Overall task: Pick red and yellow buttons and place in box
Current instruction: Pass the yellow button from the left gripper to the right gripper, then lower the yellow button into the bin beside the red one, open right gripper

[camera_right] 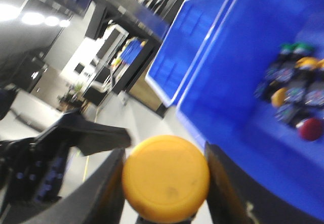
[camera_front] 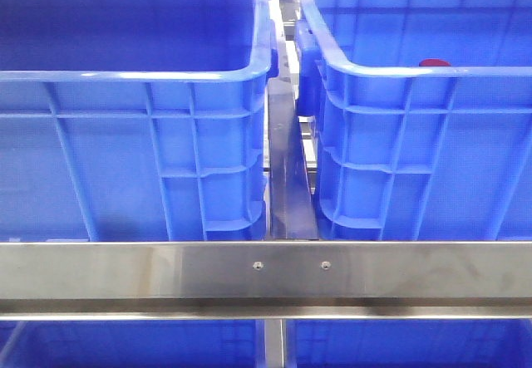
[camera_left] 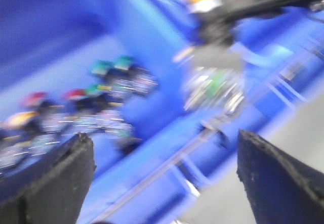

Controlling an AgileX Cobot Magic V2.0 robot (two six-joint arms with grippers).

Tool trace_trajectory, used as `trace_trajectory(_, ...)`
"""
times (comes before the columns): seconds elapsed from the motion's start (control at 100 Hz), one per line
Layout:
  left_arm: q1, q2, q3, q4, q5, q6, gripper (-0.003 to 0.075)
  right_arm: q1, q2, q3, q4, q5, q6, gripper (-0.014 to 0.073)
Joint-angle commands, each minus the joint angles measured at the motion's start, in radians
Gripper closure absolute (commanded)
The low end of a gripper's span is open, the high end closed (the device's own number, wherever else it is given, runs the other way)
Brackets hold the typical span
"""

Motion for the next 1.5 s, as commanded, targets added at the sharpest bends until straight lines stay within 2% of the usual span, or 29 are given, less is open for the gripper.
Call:
trace_trajectory(0.0,-0.005,-0.043,-0.023,0.112,-0.024,-0.098,0.0173,-0.042,-0.038,-0.036,0.149,0.074,-0.02,0.0358)
trace_trajectory(0.22,-0.005,-0.131,-0.014,0.303,0.073,-0.221,0.0173,-0.074,-0.038,-0.036,0.148,0.106,-0.02,0.0358)
trace_trajectory(0.55,-0.005,-0.282,0.083,0.487,0.24,-0.43,0.0173,-0.074,-0.038,-0.036,0.148,0.132,-0.02,0.0358)
trace_trajectory(0.69,-0.005,-0.368,0.134,0.501,0.306,-0.457,0.0173,-0.074,-0.038,-0.036,0.148,0.141,-0.02,0.0358)
trace_trajectory(0.97,-0.017,-0.494,0.162,0.436,0.298,-0.421,0.0173,-0.074,-0.038,-0.036,0.148,0.149,-0.02,0.0358)
trace_trajectory(1.23,-0.127,-0.506,0.177,0.358,0.301,-0.394,0.0181,-0.074,-0.038,-0.036,0.148,0.149,-0.023,0.0358)
trace_trajectory(1.3,-0.152,-0.506,0.177,0.355,0.301,-0.394,0.0232,-0.074,-0.039,-0.036,0.148,0.143,-0.036,0.0358)
trace_trajectory(1.37,-0.171,-0.506,0.177,0.355,0.297,-0.394,0.0317,-0.076,-0.049,-0.036,0.146,0.11,-0.06,0.0358)
trace_trajectory(1.49,-0.179,-0.506,0.177,0.357,0.279,-0.394,0.0525,-0.099,-0.086,-0.036,0.131,0.027,-0.096,0.0358)
